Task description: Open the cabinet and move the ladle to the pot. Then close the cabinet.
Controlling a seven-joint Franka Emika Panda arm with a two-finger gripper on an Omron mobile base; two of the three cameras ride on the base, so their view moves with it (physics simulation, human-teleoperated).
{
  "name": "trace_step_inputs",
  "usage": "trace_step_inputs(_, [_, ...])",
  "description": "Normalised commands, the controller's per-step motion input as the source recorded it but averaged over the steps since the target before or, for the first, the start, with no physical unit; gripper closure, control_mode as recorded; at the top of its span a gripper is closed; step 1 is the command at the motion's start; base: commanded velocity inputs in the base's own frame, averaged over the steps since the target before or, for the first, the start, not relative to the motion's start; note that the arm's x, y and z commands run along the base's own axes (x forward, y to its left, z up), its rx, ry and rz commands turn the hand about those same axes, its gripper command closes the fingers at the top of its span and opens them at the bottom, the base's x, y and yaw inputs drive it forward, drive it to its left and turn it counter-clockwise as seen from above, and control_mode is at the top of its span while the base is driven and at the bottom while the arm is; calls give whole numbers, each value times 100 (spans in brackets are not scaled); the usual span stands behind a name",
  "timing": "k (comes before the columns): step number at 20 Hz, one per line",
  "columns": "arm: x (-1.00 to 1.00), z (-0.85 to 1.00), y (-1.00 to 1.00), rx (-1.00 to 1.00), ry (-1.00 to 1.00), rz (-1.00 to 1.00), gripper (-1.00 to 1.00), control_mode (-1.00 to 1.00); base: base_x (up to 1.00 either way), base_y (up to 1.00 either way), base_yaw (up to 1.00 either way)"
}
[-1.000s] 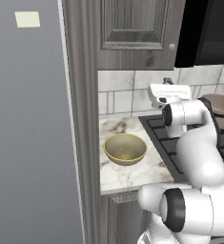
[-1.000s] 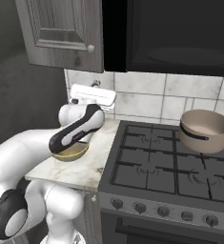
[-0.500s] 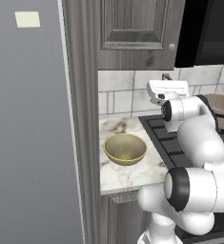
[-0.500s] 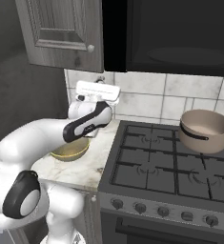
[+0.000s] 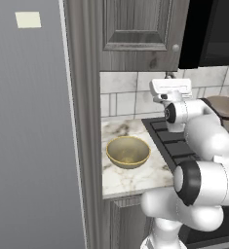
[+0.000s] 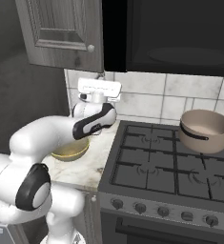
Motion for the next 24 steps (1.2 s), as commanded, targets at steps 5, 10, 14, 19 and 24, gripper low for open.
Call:
trace_step_inputs(5, [0, 30, 8, 0, -16, 0, 100, -100, 0, 0, 0])
trace_step_inputs(10, [0, 33, 7, 0, -18, 0, 100, -100, 0, 0, 0])
trace_step_inputs(14, [-22, 34, 9, 0, -22, 0, 100, -100, 0, 0, 0])
trace_step_inputs(19, [-53, 39, 12, 0, -27, 0, 100, -100, 0, 0, 0])
trace_step_inputs(24, [-68, 48, 12, 0, -32, 0, 100, -100, 0, 0, 0])
